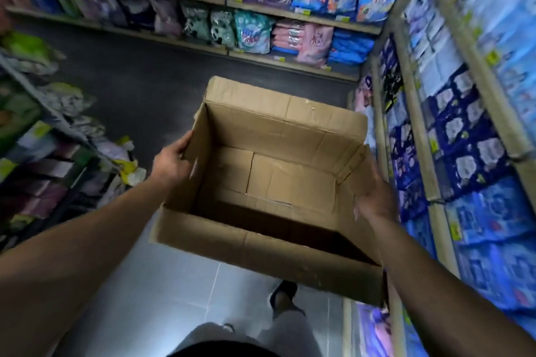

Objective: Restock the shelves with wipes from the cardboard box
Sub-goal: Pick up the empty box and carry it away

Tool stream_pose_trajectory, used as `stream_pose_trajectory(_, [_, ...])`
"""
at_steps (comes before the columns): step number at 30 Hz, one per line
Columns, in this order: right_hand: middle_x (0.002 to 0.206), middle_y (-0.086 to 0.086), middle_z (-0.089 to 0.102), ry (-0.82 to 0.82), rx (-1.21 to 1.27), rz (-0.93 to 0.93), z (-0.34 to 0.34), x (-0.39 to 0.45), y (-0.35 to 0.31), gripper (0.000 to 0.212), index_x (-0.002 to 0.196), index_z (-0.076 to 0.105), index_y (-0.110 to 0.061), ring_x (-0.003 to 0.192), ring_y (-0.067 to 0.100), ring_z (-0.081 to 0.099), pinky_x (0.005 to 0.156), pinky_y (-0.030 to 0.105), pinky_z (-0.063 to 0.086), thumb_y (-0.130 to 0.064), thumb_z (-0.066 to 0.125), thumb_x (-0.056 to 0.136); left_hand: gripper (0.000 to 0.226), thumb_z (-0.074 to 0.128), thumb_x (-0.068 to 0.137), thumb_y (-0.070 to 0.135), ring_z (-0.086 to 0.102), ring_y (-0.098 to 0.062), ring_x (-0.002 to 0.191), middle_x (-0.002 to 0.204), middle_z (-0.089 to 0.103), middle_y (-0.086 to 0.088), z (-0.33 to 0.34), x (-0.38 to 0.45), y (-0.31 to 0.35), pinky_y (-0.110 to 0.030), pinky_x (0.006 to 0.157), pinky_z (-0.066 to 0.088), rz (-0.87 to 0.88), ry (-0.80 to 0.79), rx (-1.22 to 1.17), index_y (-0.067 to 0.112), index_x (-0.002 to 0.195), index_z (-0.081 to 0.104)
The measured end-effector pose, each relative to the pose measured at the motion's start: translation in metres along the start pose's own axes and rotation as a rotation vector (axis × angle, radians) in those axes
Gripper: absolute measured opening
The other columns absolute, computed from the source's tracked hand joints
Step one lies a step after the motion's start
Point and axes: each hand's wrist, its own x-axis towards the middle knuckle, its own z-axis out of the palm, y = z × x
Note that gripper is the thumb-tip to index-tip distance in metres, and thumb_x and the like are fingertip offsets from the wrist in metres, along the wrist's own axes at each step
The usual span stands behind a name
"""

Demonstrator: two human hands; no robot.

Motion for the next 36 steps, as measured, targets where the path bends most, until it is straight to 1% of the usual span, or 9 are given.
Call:
stream_pose_trajectory(3, [0.146,0.003,0.047,-0.008,0.078,0.005,0.002,0.09,-0.018,0.098,0.143,0.015,-0.059,0.114,0.035,0.059,0.08,0.044,0.058,0.005,0.055,0.081,0.064,0.061,0.086,0.015,0.053,-0.019,0.122,0.132,0.057,0.005,0.036,0.07,0.039,-0.031,0.107,0.039,-0.018,0.054,-0.014,0.043,0.139,0.04])
stream_pose_trajectory(5, [0.147,0.002,0.046,-0.002,0.083,-0.031,-0.001,0.15,-0.032,0.088,0.146,0.018,-0.054,0.12,0.032,0.055,0.09,0.038,0.053,0.0,0.053,0.085,0.065,0.061,0.086,0.014,0.053,-0.019,0.121,0.133,0.056,0.005,0.056,0.117,0.063,-0.033,0.106,0.041,-0.051,0.063,-0.047,0.047,0.138,0.039])
stream_pose_trajectory(9, [0.151,0.003,0.039,-0.006,0.033,-0.059,-0.016,0.256,-0.065,0.078,0.149,0.021,-0.045,0.131,0.032,0.045,0.101,0.042,0.044,-0.007,0.056,0.09,0.067,0.056,0.088,0.007,0.054,-0.022,0.119,0.136,0.053,0.005,0.079,0.2,0.117,-0.038,0.102,0.045,-0.119,0.073,-0.08,0.048,0.138,0.038])
stream_pose_trajectory(15, [0.148,0.005,0.042,0.004,-0.019,-0.093,-0.013,0.397,-0.122,0.077,0.15,0.023,-0.042,0.128,0.032,0.047,0.094,0.04,0.046,-0.006,0.056,0.09,0.067,0.055,0.086,0.011,0.06,-0.023,0.112,0.135,0.056,0.005,0.103,0.331,0.171,-0.037,0.097,0.05,-0.119,0.112,-0.062,0.047,0.139,0.038])
stream_pose_trajectory(19, [0.145,0.006,0.046,-0.009,-0.034,-0.083,0.013,0.493,-0.163,0.08,0.15,0.021,-0.043,0.119,0.03,0.053,0.079,0.029,0.041,-0.004,0.054,0.089,0.064,0.056,0.087,0.015,0.06,-0.025,0.11,0.135,0.055,0.003,0.115,0.436,0.188,-0.038,0.094,0.051,-0.108,0.099,-0.044,0.044,0.141,0.037])
stream_pose_trajectory(24, [0.148,0.003,0.043,-0.003,-0.025,-0.15,0.041,0.599,-0.219,0.072,0.147,0.021,-0.046,0.12,0.03,0.054,0.089,0.037,0.046,-0.017,0.048,0.087,0.062,0.055,0.09,0.017,0.06,-0.027,0.11,0.134,0.056,-0.001,0.116,0.574,0.22,-0.043,0.095,0.051,-0.106,0.037,-0.037,0.045,0.141,0.036])
stream_pose_trajectory(27, [0.137,0.009,0.053,0.018,-0.031,-0.095,0.041,0.654,-0.247,0.069,0.146,0.025,-0.046,0.104,0.033,0.061,0.075,0.035,0.047,-0.014,0.048,0.089,0.062,0.056,0.089,0.016,0.056,-0.026,0.118,0.136,0.055,0.0,0.12,0.642,0.249,-0.035,0.1,0.046,-0.071,0.025,0.009,0.043,0.142,0.036])
stream_pose_trajectory(31, [0.125,0.007,0.06,0.045,-0.028,-0.09,0.036,0.716,-0.272,0.058,0.143,0.019,-0.056,0.091,0.028,0.063,0.068,0.036,0.045,-0.027,0.038,0.097,0.061,0.057,0.089,0.02,0.055,-0.025,0.12,0.135,0.057,0.002,0.143,0.719,0.284,-0.032,0.098,0.044,-0.058,-0.015,0.028,0.044,0.141,0.038])
stream_pose_trajectory(36, [0.121,0.004,0.063,0.048,-0.022,-0.018,0.048,0.815,-0.277,0.06,0.143,0.022,-0.056,0.104,0.032,0.061,0.084,0.045,0.052,-0.027,0.04,0.093,0.06,0.056,0.09,0.016,0.053,-0.029,0.122,0.136,0.055,-0.002,0.191,0.806,0.325,-0.038,0.099,0.045,-0.07,-0.031,0.084,0.039,0.142,0.039])
